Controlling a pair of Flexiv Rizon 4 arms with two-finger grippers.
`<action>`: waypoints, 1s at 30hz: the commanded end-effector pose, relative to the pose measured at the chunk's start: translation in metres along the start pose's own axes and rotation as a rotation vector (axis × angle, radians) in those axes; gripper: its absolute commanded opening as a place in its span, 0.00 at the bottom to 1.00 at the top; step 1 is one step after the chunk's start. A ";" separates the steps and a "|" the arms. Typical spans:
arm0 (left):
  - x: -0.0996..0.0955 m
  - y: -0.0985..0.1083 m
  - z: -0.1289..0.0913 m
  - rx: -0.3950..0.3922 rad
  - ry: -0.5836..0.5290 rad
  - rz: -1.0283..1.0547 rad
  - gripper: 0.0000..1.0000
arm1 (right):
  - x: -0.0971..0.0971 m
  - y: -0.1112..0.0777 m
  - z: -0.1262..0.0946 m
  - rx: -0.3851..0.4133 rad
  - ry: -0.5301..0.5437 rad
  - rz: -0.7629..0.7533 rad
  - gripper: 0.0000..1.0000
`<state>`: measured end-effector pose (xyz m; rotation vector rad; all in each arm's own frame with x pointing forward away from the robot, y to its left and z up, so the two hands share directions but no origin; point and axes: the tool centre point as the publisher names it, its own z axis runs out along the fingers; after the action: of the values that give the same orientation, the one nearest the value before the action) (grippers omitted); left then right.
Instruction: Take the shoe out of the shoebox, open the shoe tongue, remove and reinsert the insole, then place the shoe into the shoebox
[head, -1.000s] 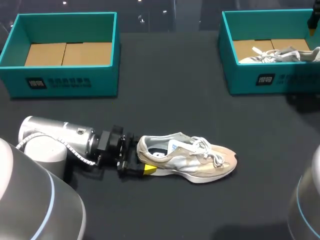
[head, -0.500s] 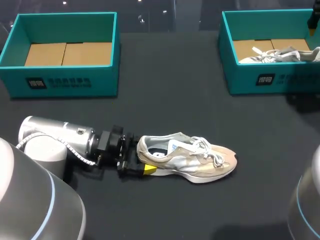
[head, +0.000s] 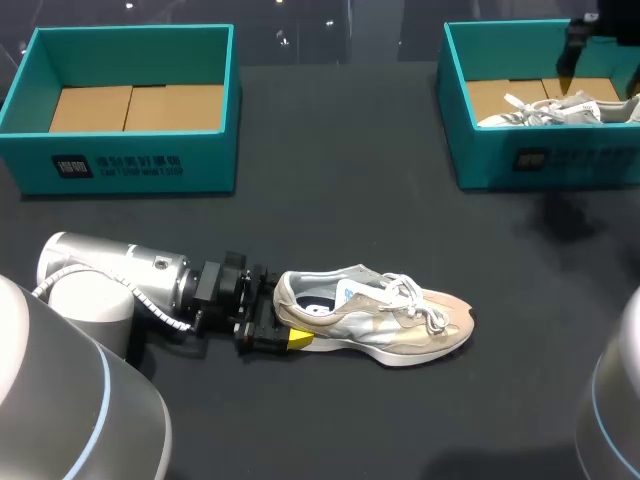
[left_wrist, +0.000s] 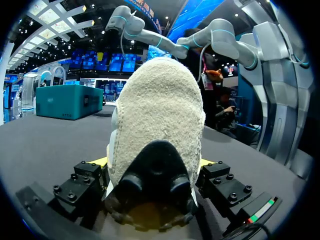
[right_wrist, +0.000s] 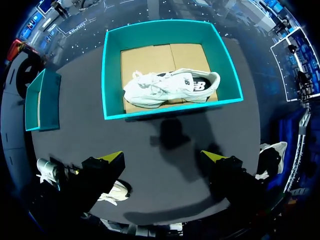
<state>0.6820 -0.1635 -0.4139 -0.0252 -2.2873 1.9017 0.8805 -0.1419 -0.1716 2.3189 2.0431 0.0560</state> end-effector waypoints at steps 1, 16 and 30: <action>0.001 0.003 -0.001 0.000 -0.005 -0.001 0.00 | 0.049 -0.050 -0.005 -0.056 -0.058 0.010 1.00; 0.001 0.003 -0.001 0.000 -0.005 -0.001 0.00 | 0.208 -0.174 -0.004 -0.088 -0.079 0.022 1.00; 0.001 0.003 -0.001 0.000 -0.005 -0.001 0.00 | 0.236 -0.198 -0.002 -0.052 -0.049 0.031 1.00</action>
<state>0.6820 -0.1635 -0.4138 -0.0242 -2.2877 1.9029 0.7122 0.1151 -0.1831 2.2953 1.9603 0.0604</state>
